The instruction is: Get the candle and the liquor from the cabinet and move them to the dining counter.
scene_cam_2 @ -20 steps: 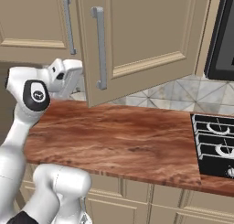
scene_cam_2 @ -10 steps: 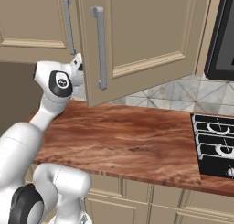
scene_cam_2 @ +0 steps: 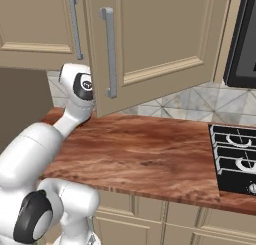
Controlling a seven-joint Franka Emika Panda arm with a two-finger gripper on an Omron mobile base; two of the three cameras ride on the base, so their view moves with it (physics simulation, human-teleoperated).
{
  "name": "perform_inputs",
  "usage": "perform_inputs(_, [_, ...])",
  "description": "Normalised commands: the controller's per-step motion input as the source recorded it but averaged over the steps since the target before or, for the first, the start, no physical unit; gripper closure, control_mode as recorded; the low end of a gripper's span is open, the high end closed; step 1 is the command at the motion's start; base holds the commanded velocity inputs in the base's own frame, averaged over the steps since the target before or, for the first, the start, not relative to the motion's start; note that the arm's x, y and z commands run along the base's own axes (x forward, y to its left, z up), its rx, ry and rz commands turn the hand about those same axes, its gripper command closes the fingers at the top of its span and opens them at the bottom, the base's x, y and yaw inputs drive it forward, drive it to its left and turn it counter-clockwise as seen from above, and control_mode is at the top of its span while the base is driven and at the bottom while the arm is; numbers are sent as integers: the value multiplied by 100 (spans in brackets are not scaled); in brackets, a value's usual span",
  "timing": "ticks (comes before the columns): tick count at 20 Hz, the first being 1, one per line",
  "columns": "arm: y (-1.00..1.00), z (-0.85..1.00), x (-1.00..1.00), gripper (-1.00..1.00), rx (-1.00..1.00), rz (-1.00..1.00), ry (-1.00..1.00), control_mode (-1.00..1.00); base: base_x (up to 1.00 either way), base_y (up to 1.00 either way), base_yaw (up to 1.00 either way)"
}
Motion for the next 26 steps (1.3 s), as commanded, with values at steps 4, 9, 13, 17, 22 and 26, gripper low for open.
perform_inputs(4, [-65, 0, -39, -100, -9, -14, 1, -100, 0, 0, 0])
perform_inputs(9, [-70, 0, -26, -100, -9, -13, 2, -100, 0, 0, 0])
perform_inputs(13, [-71, 0, -32, -100, -9, -14, 0, -100, 0, 0, 0])
perform_inputs(17, [-69, 0, -35, -100, -8, -16, 0, -100, 0, 0, 0])
perform_inputs(22, [-69, 0, -30, -100, -7, -17, 0, -100, 0, 0, 0])
perform_inputs(26, [-68, 0, -19, -100, -7, -17, 0, -100, 0, 0, 0])
